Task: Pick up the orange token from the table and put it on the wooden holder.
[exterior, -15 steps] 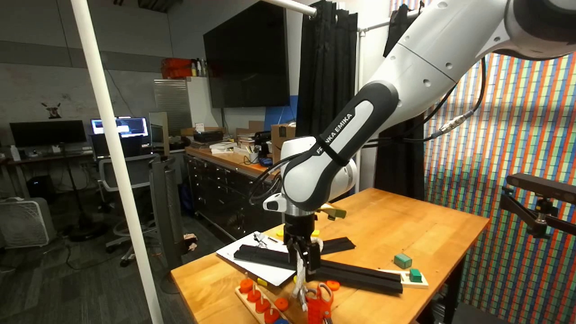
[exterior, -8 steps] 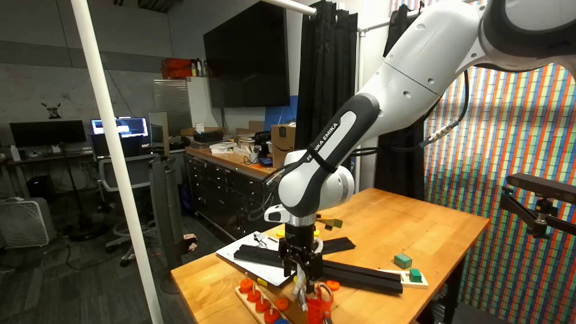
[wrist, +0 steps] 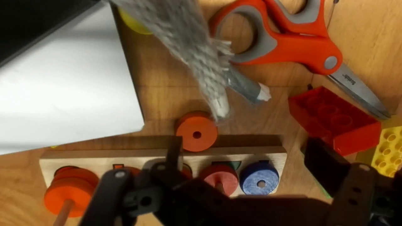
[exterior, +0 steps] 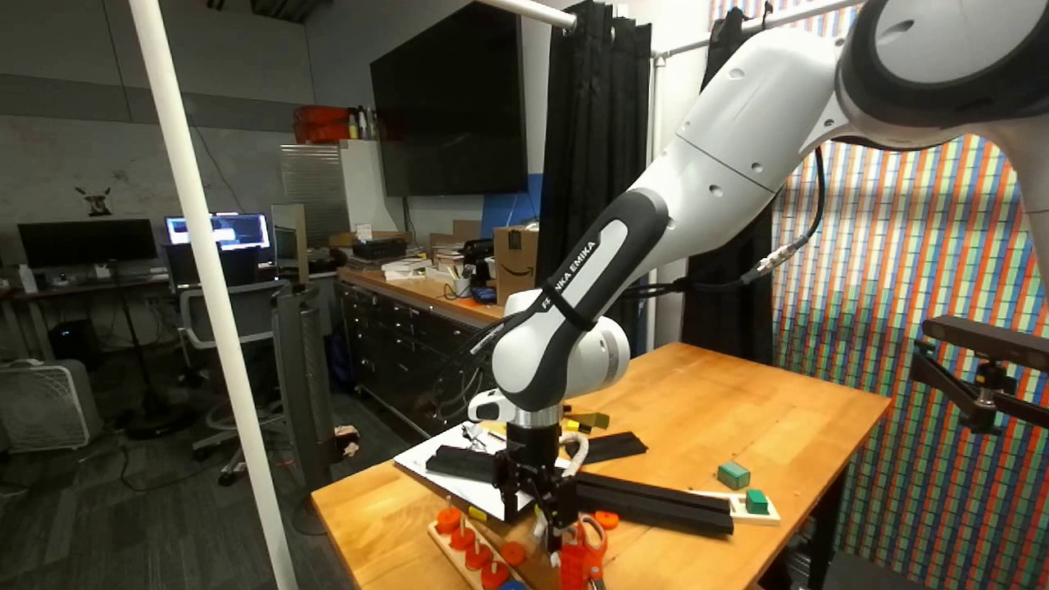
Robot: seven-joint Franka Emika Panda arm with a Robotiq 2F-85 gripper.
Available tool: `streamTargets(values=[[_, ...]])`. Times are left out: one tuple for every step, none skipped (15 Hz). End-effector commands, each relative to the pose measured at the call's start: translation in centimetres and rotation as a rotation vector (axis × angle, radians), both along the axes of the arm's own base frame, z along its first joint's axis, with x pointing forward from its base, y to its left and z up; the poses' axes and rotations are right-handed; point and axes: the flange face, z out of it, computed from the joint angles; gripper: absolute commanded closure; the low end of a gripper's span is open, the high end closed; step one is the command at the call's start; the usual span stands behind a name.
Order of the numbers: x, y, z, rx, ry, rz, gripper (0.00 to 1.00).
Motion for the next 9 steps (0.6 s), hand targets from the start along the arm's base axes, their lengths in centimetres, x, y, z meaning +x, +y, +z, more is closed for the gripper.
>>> streamTargets(values=[[1.2, 0.3, -0.3, 0.001, -0.014, 0.022, 0.00], [1.4, 0.4, -0.6, -0.001, -0.011, 0.024, 0.00], [1.5, 0.4, -0.8, -0.003, -0.010, 0.026, 0.00], [1.8, 0.5, -1.0, -0.007, -0.009, 0.031, 0.00], [1.9, 0.5, -1.2, -0.009, -0.009, 0.034, 0.00], [2.1, 0.6, -1.3, -0.011, -0.008, 0.038, 0.00], [2.3, 0.6, -1.5, -0.014, -0.007, 0.043, 0.00], [2.5, 0.6, -1.7, -0.018, -0.008, 0.048, 0.00], [2.7, 0.7, -1.9, -0.020, -0.008, 0.053, 0.00]])
